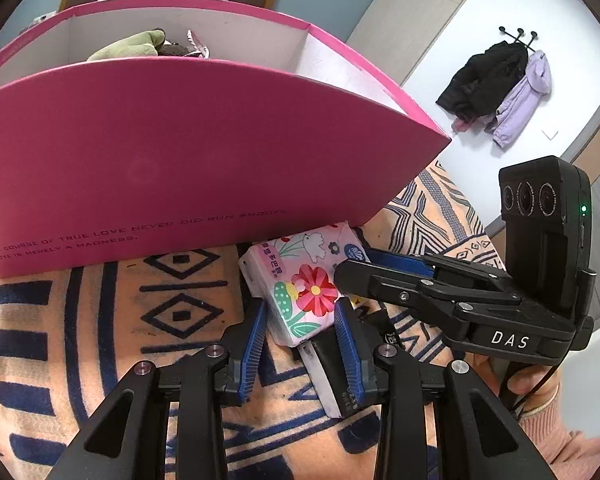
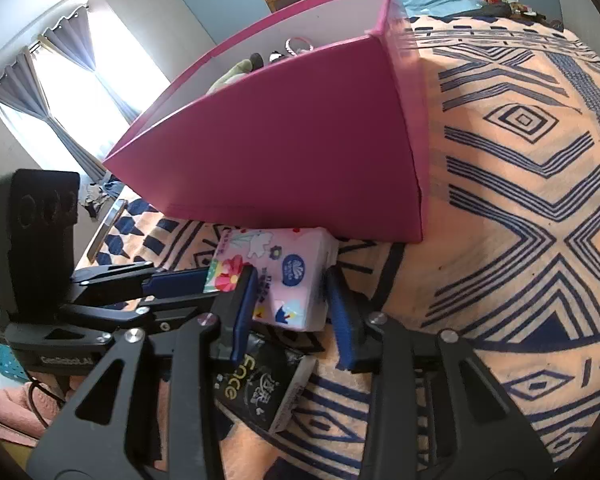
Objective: Organize objects
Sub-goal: 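Lower both grippers onto the floral tissue pack and close them, then lift the floral tissue pack with both grippers toward the box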
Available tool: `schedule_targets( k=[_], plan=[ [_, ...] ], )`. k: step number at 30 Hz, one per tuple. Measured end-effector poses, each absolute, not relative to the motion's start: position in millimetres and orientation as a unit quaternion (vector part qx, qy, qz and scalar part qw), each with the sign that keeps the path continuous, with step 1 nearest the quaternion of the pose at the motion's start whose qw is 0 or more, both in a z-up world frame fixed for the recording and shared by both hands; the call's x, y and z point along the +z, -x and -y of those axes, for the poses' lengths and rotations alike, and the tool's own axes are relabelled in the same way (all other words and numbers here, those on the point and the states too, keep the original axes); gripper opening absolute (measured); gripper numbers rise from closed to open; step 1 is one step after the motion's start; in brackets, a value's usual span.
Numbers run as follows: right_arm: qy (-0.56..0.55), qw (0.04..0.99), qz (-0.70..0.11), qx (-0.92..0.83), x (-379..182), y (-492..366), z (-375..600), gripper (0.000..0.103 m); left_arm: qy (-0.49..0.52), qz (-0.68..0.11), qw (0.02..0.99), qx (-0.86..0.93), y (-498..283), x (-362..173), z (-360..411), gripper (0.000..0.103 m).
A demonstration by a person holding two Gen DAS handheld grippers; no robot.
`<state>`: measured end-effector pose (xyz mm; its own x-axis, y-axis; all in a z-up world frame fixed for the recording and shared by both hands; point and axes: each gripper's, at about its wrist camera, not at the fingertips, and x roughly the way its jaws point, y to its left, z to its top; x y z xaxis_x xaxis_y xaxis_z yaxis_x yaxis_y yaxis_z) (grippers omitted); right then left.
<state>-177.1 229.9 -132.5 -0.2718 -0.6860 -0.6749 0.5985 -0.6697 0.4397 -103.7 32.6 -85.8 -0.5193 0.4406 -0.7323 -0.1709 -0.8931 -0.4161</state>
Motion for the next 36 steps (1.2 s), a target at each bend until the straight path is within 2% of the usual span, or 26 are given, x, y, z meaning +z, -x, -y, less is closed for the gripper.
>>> schedule_targets(
  k=[36],
  plan=[
    [-0.393, 0.4, 0.042, -0.827, -96, 150, -246, 0.036, 0.393, 0.088, 0.198, 0.894, 67, -38, -44, 0.035]
  ],
)
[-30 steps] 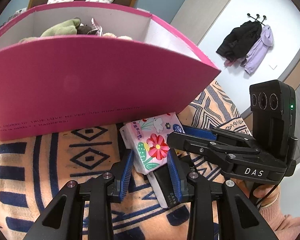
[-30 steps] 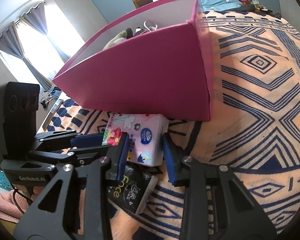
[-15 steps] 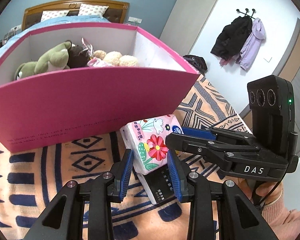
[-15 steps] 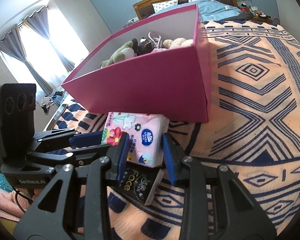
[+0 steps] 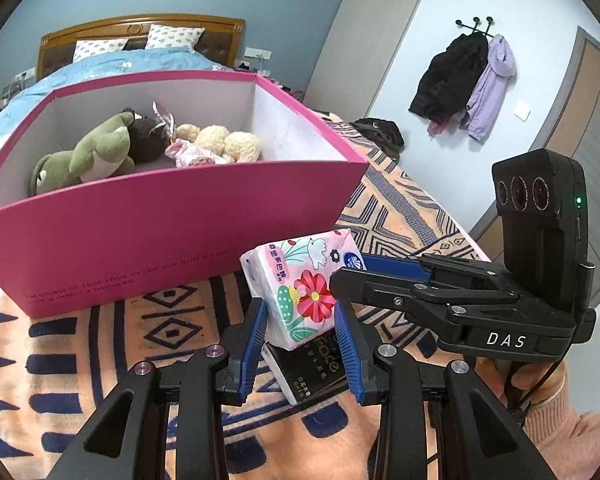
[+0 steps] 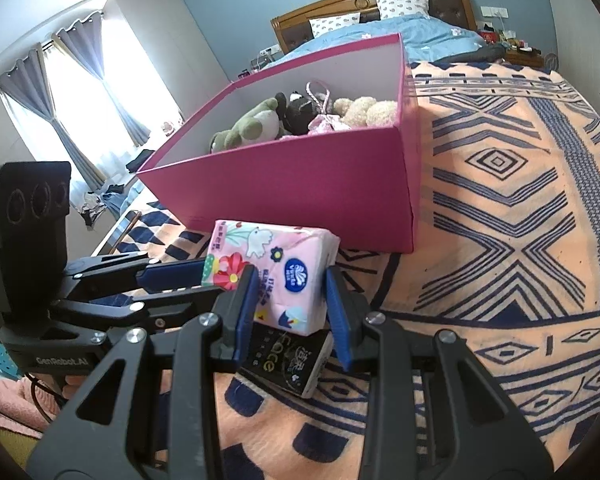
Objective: Organize objects
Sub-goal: 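Lift the floral tissue pack with both grippers toward the box, then carry the floral tissue pack with both grippers over the box rim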
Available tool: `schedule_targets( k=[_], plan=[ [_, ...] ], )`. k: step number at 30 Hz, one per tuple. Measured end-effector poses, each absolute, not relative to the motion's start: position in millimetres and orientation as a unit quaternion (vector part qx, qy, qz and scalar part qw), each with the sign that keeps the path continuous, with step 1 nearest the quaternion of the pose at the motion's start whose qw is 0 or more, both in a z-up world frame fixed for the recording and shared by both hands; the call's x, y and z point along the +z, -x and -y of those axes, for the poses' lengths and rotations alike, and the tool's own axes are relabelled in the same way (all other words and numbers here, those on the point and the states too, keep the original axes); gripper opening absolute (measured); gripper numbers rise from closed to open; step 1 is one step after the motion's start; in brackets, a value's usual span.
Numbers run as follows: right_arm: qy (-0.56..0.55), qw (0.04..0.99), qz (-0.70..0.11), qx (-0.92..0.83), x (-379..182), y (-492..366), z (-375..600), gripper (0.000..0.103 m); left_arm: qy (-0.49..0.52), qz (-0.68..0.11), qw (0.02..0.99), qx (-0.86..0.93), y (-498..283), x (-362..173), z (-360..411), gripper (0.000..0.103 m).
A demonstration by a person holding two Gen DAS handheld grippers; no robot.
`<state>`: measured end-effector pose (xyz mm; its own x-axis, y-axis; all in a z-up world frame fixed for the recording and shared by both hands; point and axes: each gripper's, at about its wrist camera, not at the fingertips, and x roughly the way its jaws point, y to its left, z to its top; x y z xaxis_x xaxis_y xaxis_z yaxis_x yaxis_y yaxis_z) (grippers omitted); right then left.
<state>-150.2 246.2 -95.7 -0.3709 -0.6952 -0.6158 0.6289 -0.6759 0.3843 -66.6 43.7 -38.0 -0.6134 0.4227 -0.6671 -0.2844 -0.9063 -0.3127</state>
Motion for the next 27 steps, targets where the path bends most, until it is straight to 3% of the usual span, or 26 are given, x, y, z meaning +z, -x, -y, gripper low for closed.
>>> schedule_targets(
  k=[27],
  plan=[
    [-0.351, 0.407, 0.032, -0.843, -64, 136, -251, 0.036, 0.349, 0.075, 0.209, 0.911, 55, -7, -46, 0.035]
  ],
)
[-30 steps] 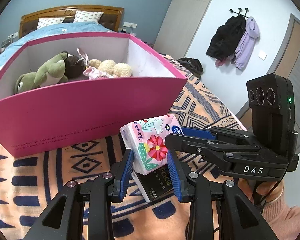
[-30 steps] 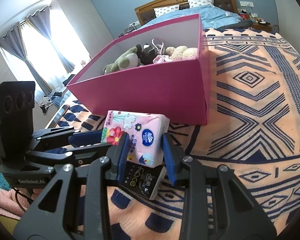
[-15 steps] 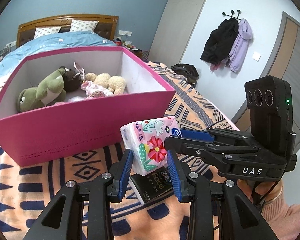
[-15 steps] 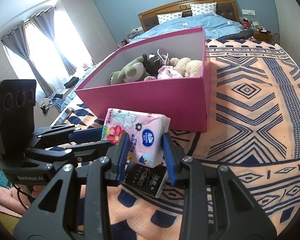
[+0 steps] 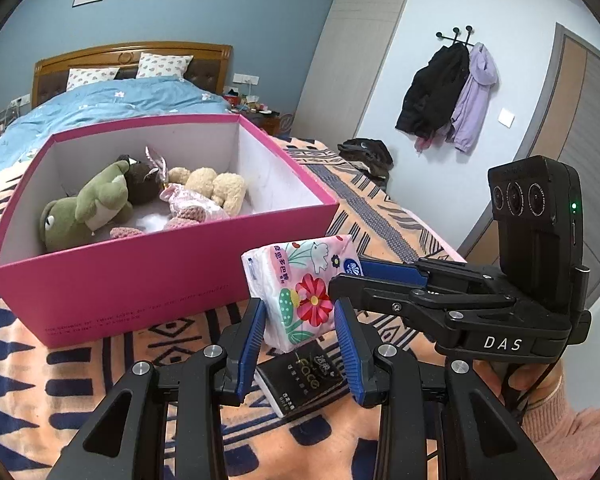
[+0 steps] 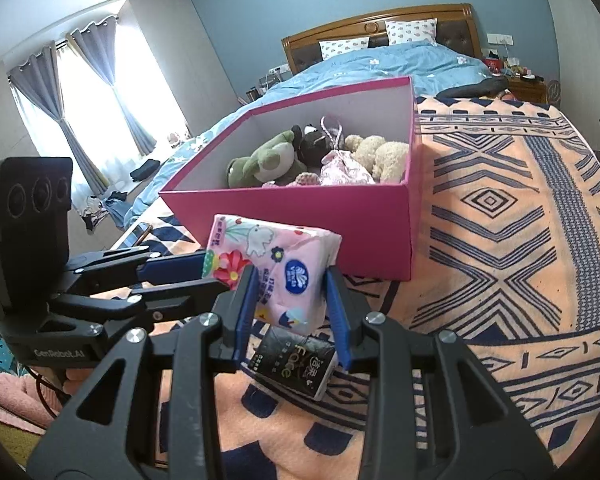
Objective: Organize objects
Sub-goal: 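Carry the floral tissue pack with both grippers over the box rim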
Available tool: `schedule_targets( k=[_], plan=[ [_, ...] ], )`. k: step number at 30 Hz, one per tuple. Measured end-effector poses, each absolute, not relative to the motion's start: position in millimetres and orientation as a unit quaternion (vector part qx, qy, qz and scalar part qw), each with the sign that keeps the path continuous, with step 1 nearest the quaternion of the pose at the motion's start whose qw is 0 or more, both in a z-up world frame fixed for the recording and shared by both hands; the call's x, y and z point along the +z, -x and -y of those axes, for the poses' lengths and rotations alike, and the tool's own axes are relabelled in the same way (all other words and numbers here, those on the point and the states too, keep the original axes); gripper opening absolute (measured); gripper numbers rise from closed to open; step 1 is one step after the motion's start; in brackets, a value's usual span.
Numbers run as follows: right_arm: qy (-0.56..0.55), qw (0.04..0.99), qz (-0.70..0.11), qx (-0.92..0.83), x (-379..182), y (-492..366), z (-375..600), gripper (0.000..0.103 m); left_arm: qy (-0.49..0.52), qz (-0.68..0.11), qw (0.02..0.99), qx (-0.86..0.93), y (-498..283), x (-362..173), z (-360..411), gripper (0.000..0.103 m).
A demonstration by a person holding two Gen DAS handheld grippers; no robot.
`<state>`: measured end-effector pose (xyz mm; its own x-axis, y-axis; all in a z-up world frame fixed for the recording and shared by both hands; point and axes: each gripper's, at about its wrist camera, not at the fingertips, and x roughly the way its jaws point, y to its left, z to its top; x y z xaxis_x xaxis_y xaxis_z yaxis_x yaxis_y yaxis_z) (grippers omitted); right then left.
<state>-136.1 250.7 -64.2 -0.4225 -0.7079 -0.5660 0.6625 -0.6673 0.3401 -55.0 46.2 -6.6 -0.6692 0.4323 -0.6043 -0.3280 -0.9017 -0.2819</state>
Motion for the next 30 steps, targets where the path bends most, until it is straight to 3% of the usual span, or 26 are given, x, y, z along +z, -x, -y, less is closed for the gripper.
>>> schedule_targets(
  k=[30],
  plan=[
    [-0.309, 0.403, 0.024, -0.861, -35, 143, -250, 0.037, 0.323, 0.066, 0.208, 0.921, 75, 17, -46, 0.035]
  ],
)
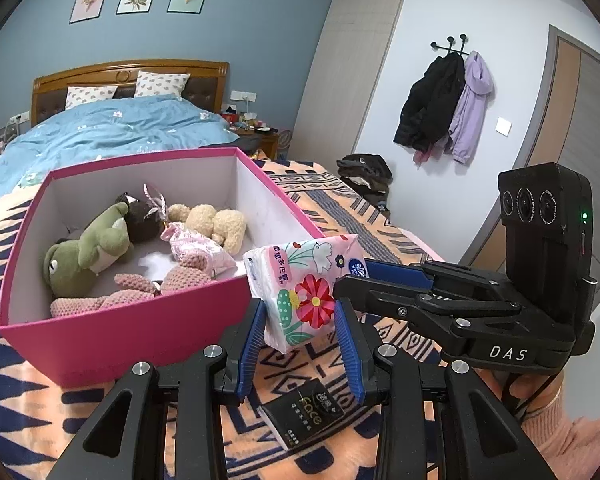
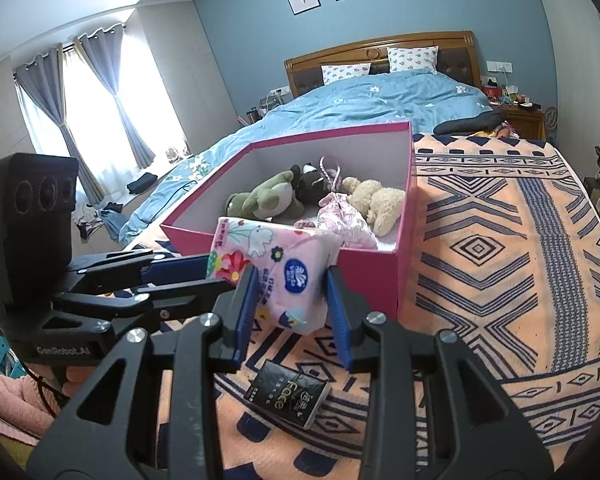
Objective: Organize objects
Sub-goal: 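Carry the floral tissue pack with both grippers over the box rim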
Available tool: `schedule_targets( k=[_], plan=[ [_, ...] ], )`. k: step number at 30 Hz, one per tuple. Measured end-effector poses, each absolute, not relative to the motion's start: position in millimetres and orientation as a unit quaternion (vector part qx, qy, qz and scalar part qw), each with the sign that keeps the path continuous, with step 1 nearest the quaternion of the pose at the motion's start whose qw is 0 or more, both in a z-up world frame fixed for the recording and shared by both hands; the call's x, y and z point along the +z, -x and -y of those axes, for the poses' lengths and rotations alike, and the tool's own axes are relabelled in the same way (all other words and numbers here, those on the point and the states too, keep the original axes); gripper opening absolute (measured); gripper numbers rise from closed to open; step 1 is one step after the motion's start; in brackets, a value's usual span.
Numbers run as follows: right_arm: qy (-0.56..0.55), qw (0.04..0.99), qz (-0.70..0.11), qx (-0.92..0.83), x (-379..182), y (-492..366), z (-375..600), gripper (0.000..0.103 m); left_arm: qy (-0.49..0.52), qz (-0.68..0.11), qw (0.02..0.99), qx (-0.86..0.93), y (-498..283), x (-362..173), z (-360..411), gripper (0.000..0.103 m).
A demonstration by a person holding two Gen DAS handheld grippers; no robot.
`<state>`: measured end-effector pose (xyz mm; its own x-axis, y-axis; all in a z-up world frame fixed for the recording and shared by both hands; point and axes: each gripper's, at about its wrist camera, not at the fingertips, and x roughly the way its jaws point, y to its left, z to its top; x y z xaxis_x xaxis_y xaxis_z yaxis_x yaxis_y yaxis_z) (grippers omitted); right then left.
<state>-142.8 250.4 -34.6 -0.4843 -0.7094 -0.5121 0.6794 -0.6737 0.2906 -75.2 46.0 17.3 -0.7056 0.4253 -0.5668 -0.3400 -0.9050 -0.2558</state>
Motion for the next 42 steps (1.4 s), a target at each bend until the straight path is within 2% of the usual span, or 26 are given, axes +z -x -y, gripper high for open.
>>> schedule_targets(
  k=[42],
  plan=[
    [-0.296, 0.401, 0.026, -0.867, -20, 179, -243, 0.037, 0.322, 0.054, 0.188, 0.926, 119, 28, -43, 0.035]
  ],
)
